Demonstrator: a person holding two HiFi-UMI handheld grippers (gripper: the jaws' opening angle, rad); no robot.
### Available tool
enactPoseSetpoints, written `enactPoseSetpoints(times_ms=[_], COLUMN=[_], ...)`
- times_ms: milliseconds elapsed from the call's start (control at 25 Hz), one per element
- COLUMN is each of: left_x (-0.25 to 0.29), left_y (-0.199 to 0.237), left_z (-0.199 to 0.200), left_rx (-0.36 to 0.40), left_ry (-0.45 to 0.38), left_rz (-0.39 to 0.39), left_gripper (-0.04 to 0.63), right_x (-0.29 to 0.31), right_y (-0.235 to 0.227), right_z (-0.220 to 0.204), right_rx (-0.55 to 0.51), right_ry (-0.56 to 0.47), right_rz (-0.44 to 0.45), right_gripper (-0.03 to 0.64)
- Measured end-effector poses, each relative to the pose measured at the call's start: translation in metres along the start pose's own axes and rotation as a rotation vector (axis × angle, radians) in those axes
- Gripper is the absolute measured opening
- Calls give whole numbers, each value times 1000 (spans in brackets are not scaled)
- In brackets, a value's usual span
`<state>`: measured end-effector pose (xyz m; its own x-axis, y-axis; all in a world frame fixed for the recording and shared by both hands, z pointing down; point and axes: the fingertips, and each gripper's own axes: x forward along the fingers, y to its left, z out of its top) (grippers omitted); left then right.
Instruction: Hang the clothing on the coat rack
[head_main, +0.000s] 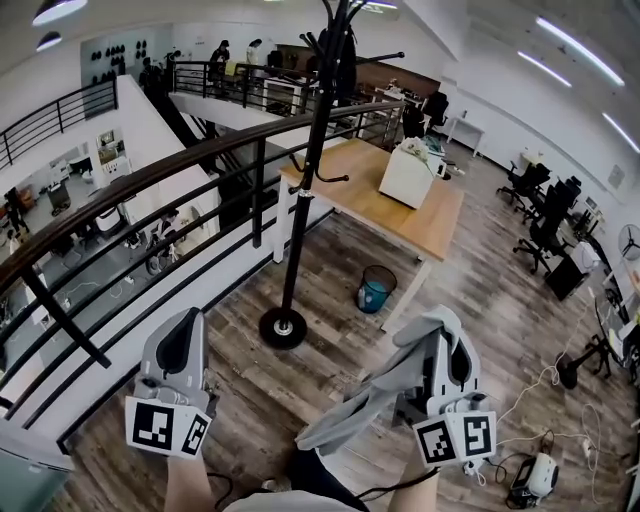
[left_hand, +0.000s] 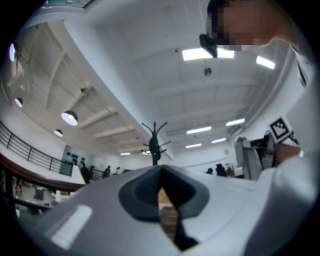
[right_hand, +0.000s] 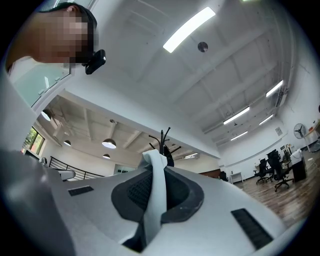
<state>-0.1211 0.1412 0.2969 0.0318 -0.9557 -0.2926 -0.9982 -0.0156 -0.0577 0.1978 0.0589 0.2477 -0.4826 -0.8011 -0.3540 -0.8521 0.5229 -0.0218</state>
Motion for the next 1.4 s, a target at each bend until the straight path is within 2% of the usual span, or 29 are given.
enactPoseSetpoints(times_ms=[760, 1120, 1400], left_x=[159, 218, 237], left_y=[6, -2, -7], left_z=[-21, -34, -49], left_rx=[43, 49, 61], left_ry=[-17, -44, -29], left_rz=[32, 73, 100], left_gripper=[6, 7, 6], right_x=[152, 205, 231], right_y=[-73, -105, -121], right_z=[-25, -43, -54], right_rx=[19, 30, 42], right_ry=[-35, -42, -47], right_rz=[75, 138, 174], right_gripper=[6, 6, 6])
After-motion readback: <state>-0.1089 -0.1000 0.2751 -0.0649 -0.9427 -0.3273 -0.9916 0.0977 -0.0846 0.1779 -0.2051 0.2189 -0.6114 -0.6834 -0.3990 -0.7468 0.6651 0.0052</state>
